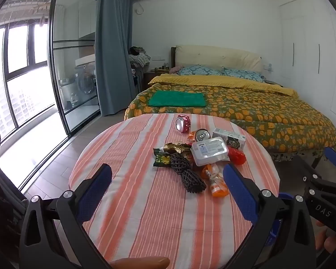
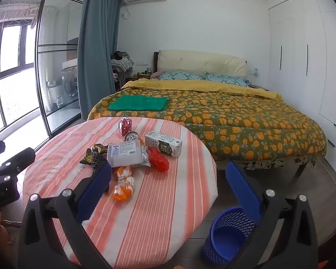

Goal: Collect trash

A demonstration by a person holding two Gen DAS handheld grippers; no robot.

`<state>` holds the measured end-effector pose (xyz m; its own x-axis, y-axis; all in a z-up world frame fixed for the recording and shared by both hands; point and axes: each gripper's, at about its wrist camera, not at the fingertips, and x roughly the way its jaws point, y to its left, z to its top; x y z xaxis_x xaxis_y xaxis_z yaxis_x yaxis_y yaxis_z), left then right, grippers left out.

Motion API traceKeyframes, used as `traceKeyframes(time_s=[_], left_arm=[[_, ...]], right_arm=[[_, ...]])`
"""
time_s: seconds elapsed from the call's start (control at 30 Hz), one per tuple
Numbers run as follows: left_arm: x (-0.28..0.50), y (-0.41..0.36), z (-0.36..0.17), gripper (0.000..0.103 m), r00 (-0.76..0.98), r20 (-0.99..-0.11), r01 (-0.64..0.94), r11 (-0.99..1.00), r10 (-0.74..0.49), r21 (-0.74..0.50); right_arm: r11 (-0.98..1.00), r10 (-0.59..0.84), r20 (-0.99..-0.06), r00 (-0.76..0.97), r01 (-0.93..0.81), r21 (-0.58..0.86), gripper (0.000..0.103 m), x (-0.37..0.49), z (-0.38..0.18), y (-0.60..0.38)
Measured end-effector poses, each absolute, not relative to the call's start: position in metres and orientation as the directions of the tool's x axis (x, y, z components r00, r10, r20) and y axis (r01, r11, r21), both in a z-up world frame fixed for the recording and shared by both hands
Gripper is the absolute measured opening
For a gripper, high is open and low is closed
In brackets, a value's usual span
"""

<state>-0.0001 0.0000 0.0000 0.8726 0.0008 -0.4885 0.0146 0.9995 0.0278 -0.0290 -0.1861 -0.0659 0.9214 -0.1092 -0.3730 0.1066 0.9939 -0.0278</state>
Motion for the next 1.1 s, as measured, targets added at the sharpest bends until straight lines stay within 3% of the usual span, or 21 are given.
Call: traceKeyframes(time_s=[1.1], left_arm=[[0.004,0.000,-0.008,0.098,0.864,-0.503,0.016,0.999,0.002,0.031]], right_arm=[[0.992,-0.127,-0.386,0.914,0.127,-0.025,0.099,-0.030,-0.072,-0.188]])
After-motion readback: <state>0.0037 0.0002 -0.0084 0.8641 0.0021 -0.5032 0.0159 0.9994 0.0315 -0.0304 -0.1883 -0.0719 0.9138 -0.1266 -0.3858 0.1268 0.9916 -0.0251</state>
